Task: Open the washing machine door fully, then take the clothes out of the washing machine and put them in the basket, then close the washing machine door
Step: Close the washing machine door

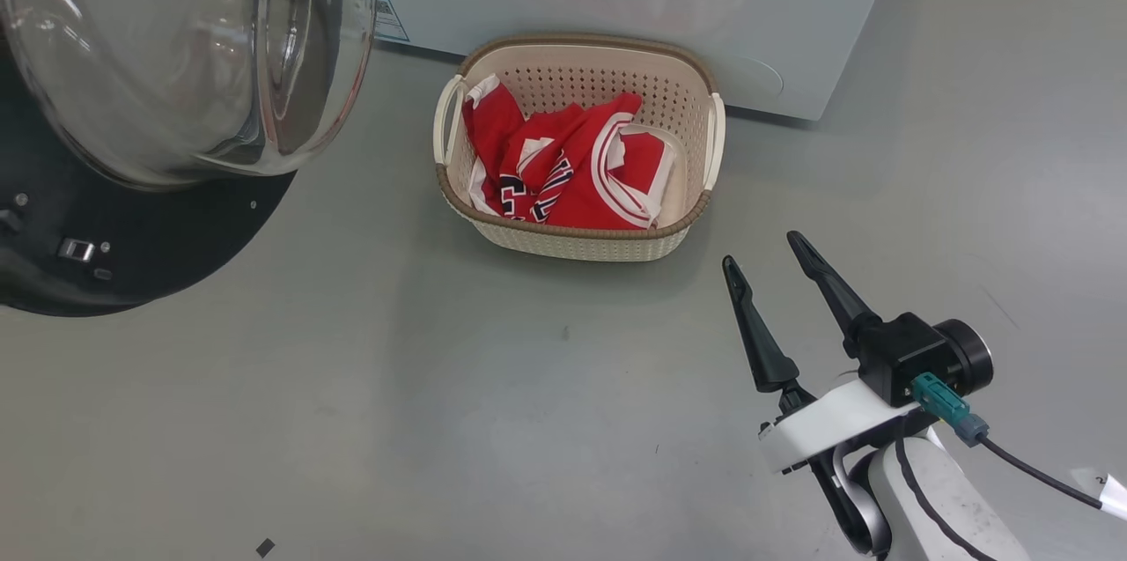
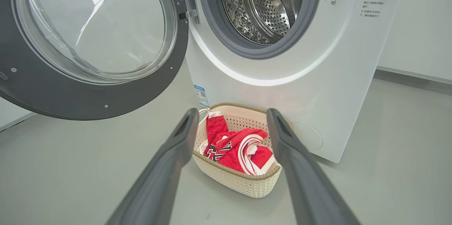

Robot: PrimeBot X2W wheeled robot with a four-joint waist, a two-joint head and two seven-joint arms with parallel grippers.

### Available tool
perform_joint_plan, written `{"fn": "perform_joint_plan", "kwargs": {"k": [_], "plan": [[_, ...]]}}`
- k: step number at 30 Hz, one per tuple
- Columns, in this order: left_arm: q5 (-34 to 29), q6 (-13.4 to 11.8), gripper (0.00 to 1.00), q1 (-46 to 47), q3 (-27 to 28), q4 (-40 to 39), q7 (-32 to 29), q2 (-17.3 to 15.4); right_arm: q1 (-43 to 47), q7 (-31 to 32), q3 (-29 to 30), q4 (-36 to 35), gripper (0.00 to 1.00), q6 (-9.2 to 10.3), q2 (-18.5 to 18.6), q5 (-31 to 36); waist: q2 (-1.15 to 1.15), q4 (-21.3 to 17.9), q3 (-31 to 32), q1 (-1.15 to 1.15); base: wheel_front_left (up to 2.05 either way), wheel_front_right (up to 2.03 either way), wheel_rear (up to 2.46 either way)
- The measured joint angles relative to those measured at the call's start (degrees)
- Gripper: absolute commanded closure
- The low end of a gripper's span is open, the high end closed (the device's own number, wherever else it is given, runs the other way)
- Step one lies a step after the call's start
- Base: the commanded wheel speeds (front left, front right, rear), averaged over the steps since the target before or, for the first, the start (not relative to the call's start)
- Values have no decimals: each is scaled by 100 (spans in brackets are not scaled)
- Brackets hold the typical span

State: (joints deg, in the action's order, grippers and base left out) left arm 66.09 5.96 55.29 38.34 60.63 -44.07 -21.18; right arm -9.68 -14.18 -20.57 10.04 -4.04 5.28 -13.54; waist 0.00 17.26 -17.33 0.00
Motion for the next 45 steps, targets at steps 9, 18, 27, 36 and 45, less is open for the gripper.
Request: {"fn": "perform_joint_plan", "kwargs": {"k": [9,18,27,36,45], "plan": [[83,51,100,-263,-132,-247,-430,287,79,-1,13,32,0,0,-22,-23,0,30,80,0,0,0,0],[149,91,100,-503,-174,-602,-643,538,88,-1,19,38,0,0,-27,-46,0,60,150,0,0,0,0],[334,92,100,-754,-263,-998,-875,834,119,-1,24,38,0,1,-38,-47,0,86,198,0,0,0,0],[352,92,100,-1010,-364,-1481,-1042,1083,172,-1,31,34,0,1,-64,-48,0,108,232,0,0,0,0],[352,92,100,-1309,-546,-1967,-1182,1415,183,-2,43,29,0,0,-77,-56,0,126,274,0,0,0,0]]}}
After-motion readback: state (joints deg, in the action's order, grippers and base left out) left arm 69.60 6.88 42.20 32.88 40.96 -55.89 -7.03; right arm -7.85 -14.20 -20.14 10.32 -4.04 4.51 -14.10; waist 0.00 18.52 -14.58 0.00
